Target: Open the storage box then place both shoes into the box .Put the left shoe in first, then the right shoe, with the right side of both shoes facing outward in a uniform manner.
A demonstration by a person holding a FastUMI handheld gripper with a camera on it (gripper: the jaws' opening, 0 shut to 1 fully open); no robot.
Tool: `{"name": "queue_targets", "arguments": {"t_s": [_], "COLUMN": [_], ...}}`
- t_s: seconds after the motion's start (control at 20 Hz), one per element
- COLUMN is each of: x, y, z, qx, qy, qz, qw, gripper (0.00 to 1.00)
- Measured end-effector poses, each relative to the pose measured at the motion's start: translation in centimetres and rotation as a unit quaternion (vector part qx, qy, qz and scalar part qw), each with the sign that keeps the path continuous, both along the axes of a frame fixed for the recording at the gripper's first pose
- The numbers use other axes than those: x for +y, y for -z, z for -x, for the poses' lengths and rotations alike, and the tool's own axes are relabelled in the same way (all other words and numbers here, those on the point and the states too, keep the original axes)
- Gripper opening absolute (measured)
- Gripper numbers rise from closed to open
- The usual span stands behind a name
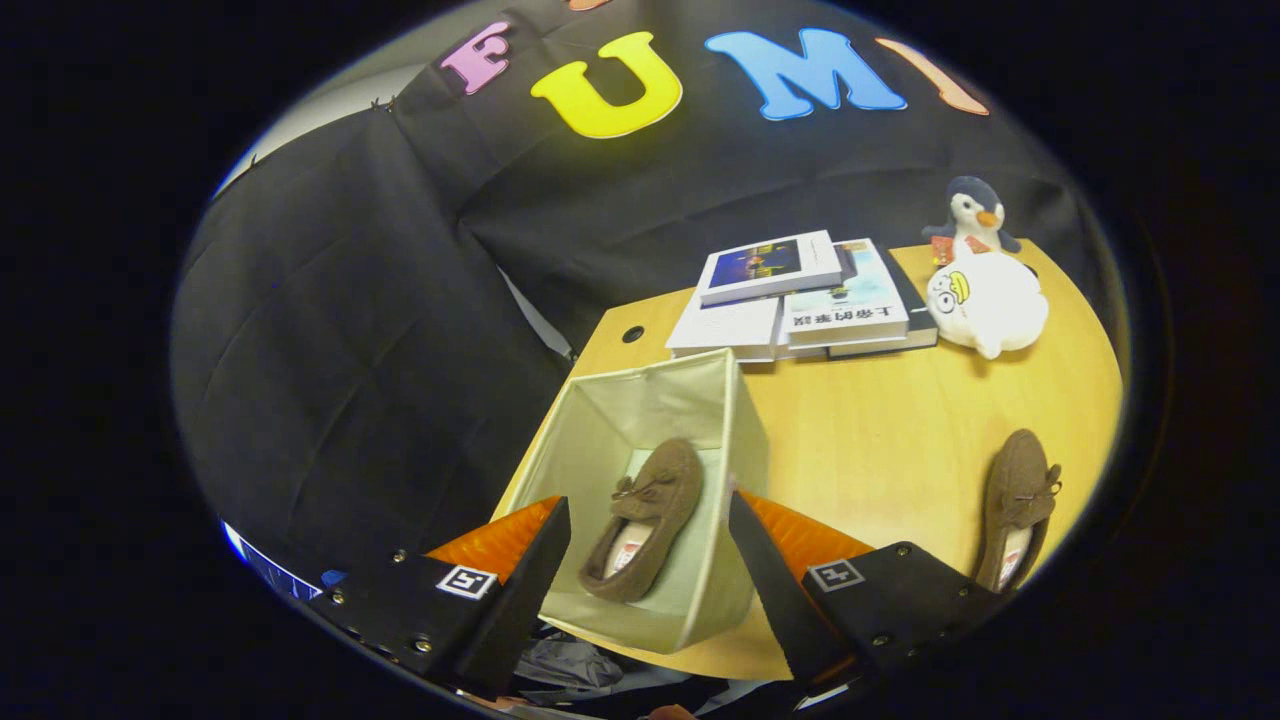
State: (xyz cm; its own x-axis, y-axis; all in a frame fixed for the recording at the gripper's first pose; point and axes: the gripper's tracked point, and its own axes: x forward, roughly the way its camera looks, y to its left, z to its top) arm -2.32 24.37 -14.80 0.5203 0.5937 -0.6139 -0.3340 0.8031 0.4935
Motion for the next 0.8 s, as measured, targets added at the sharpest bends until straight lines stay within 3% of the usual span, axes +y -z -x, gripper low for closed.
{"name": "queue_targets", "arguments": {"t_s": [0.4, 0.8], "x": [-12.2, -22.4], "y": [3.2, 7.9], "z": [-1.8, -1.6], "qx": [-0.023, -0.022], "qy": [0.060, 0.114], "qz": [0.085, 0.165], "qw": [0.994, 0.979], "gripper": [0.97, 0.97]}}
